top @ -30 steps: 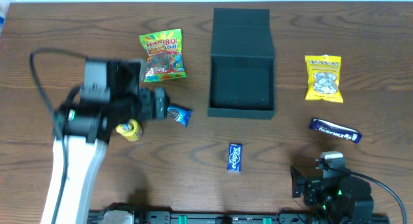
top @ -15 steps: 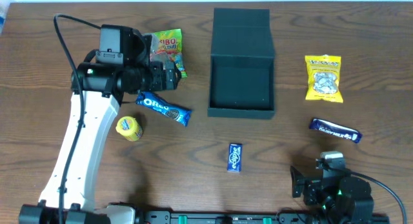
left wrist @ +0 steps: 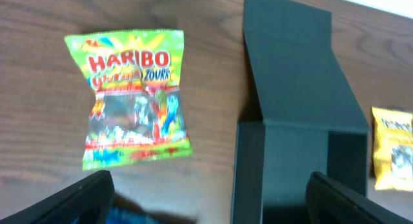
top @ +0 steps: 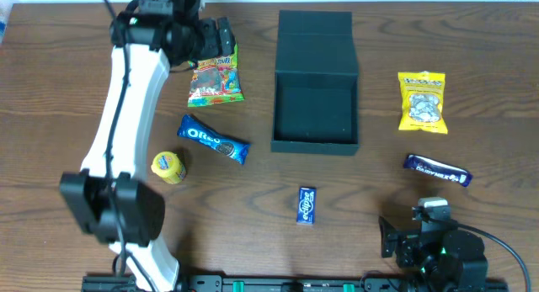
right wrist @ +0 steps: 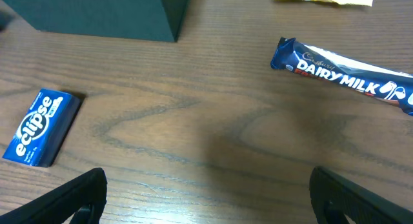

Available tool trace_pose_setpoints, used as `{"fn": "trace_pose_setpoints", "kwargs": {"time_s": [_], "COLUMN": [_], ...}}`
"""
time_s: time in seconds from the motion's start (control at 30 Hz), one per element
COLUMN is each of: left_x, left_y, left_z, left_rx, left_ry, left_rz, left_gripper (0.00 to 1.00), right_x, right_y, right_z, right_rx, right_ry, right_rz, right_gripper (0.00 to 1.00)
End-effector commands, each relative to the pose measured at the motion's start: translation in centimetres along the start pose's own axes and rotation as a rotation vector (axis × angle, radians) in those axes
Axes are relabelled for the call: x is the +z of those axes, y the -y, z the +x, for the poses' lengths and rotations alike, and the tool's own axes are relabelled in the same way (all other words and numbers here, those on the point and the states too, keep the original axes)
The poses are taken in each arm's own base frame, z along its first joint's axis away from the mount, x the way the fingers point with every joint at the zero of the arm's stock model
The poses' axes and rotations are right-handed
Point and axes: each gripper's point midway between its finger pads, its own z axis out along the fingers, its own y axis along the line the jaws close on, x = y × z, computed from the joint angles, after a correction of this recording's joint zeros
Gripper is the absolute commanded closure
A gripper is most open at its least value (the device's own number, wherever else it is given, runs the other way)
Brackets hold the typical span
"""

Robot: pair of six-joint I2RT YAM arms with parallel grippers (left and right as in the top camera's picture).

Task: Pack container
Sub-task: 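Lower the left gripper onto the Haribo bag and close it, then lift the Haribo bag with the left gripper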

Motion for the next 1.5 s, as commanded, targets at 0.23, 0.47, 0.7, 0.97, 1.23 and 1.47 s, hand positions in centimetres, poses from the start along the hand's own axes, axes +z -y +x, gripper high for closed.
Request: {"fn": "trace_pose_setpoints", "kwargs": {"time_s": [0.23, 0.47, 0.7, 0.97, 1.23, 1.47], "left_x": [7.9, 12.6, 15.7, 16.6, 16.4, 16.9], "left_y": [-4.6, -6.3, -7.3, -8.5, -9.8, -9.6], "left_z": [1.6, 3.2, 4.1, 3.4, 3.4, 3.9], "left_rx": [-0.044, -0.056, -0.068, -0.090, -0.111, -0.098], "left_ry": [-0.126, -0.190, -0.214, -0.171, -0.153, -0.160], "left_rz": [-0.148, -0.168, -0.174, -0.233, -0.314, -0.339], "left_gripper": [0.04, 0.04, 0.04, 0.04, 0.04, 0.04], "right_x": [0.1, 0.1, 0.1, 0.1, 0.1, 0.1], "right_y": [0.2, 0.2, 0.2, 0.2, 0.2, 0.2], "right_z": [0.2, 0.2, 0.2, 0.2, 0.2, 0.2], "right_rx": [0.015, 0.015, 0.015, 0.015, 0.015, 0.015], "right_ry": [-0.005, -0.005, -0.005, -0.005, -0.005, -0.005], "right_rz": [0.011, 0.011, 0.011, 0.011, 0.011, 0.011], "right_gripper": [0.01, 0.01, 0.01, 0.01, 0.01, 0.01]}}
